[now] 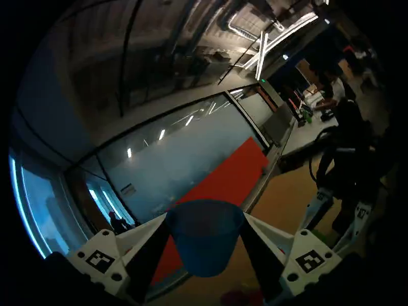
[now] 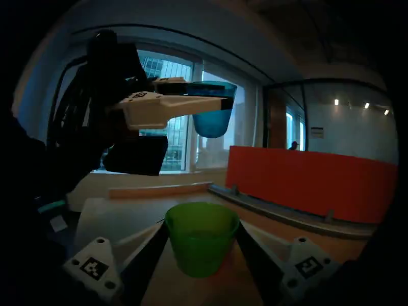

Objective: Pour water

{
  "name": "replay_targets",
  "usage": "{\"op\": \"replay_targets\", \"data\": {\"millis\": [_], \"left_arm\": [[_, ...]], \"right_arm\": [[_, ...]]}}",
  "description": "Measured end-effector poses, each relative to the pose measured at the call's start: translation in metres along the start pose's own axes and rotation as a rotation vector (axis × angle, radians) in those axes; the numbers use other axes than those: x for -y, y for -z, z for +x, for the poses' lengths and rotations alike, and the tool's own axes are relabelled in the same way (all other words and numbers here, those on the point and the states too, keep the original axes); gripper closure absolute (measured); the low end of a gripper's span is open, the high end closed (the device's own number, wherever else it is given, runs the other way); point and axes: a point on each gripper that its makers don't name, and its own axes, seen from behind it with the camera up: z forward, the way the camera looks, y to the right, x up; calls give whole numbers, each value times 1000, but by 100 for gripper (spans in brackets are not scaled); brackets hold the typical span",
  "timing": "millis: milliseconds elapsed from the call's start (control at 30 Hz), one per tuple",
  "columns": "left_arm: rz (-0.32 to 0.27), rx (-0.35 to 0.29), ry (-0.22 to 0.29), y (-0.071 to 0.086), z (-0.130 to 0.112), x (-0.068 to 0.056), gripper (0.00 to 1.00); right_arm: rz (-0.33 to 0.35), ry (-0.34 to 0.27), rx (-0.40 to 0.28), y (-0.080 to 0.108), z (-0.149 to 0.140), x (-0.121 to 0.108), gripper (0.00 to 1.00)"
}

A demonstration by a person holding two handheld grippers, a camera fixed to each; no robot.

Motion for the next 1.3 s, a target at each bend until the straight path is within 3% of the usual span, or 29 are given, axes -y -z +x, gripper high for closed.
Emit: {"op": "replay_targets", "data": {"millis": [300, 500, 700, 1300], "left_arm": [[-27, 2, 278, 5, -2, 7, 13], [-43, 4, 372, 5, -3, 8, 13], [-49, 0, 410, 5, -3, 10, 13], [-39, 33, 445, 18, -32, 10, 13]], "right_arm": [[-3, 3, 2, 1, 2, 0, 9], [-2, 2, 4, 2, 2, 2, 9], [-2, -2, 4, 2, 3, 3, 9], [-28, -11, 17, 16, 3, -6, 9]]}}
